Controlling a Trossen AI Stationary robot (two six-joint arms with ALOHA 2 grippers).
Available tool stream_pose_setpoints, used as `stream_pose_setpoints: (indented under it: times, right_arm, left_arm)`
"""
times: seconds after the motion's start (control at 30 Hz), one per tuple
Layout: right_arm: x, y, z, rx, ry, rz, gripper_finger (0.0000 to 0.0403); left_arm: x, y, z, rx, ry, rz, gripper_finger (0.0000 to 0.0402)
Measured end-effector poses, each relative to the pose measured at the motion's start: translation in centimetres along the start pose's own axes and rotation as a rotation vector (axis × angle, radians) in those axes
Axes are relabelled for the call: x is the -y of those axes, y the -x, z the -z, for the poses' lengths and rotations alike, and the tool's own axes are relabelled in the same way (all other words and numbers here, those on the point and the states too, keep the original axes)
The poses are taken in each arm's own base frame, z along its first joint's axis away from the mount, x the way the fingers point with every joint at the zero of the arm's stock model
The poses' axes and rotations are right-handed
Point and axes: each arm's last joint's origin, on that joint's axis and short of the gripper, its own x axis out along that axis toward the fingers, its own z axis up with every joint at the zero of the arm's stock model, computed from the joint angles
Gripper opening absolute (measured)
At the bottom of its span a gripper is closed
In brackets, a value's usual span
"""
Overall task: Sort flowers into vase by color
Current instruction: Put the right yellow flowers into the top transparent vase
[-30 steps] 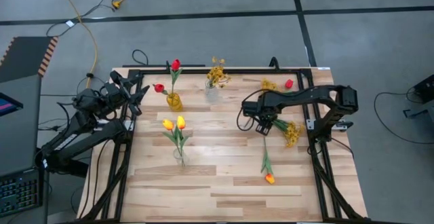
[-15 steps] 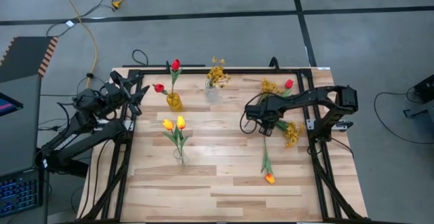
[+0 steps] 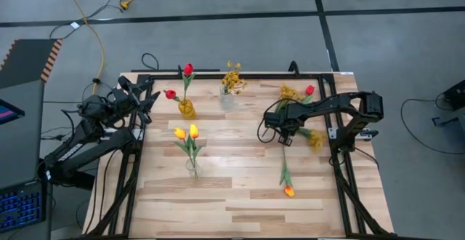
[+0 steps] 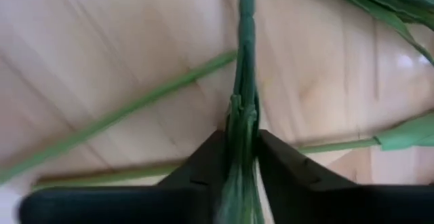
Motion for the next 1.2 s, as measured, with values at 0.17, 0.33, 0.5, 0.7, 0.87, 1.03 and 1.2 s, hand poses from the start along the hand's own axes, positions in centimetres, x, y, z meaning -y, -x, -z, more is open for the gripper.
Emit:
stream_pose_setpoints:
  times: [0.17,0.33,0.5,0.7,0.87,1.03,1.2]
  right_arm:
    - [0.0,0.0,0.0,0.001,-0.001,0.005,0.0052]
    - [-0.1,0.1,0.0,0.0,0.006,0.005,0.0045]
    - [-0.6,0.6,0.2,-0.017,0.034,-0.009,0.0052]
    - [-1.0,2.7,-0.1,-0.041,0.089,0.002,0.0052]
    - [-1.3,4.8,-0.3,-0.057,0.126,0.012,0.0053]
    - [-1.9,6.9,-0.6,-0.032,0.163,0.018,0.0053]
    - [-2.9,9.3,-0.8,0.039,0.223,0.065,0.0053]
  left_arm:
    - [0.0,0.0,0.0,0.0,0.0,0.0,0.0206]
    - [0.0,0.0,0.0,0.0,0.0,0.0,0.0206]
    - [0.0,0.0,0.0,0.0,0.0,0.0,0.0206]
    - [0.1,0.0,0.0,0.003,0.026,0.037,0.0206]
    - [0.2,0.0,-0.1,0.01,0.037,0.084,0.0206]
    - [0.3,0.0,-0.2,0.024,0.08,0.098,0.0206]
    - [0.4,0.0,-0.7,0.07,0.1,0.139,0.0206]
